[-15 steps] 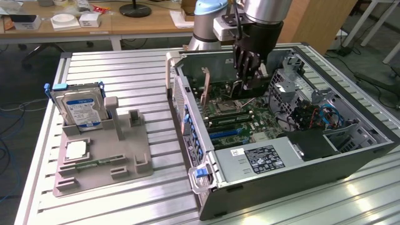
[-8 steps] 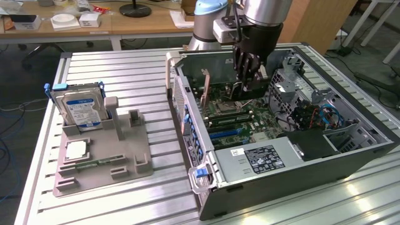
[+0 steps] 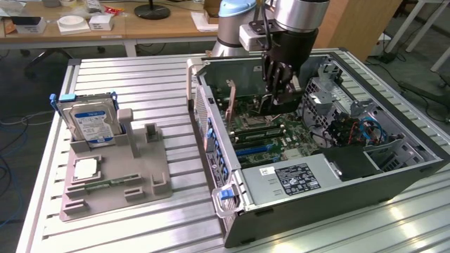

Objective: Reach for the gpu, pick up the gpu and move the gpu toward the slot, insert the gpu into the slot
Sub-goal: 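Insert the gpu into the slot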

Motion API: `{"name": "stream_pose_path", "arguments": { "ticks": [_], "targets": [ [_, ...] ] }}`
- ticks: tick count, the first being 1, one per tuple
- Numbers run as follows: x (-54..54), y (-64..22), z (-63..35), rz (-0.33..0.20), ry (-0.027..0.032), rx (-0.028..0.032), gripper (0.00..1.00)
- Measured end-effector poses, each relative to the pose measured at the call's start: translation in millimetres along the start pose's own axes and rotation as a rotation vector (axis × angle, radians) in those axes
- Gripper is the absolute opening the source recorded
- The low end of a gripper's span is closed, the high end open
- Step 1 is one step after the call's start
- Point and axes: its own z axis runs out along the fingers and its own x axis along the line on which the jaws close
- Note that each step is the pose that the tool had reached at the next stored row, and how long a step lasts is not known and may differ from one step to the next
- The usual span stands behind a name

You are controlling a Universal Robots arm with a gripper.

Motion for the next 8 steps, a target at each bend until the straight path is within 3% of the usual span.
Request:
{"name": "stream_pose_path", "arguments": {
  "ticks": [8],
  "targets": [
    [1.9, 1.2, 4.0, 0.0, 0.0003, 0.0, 0.27]
  ]
}}
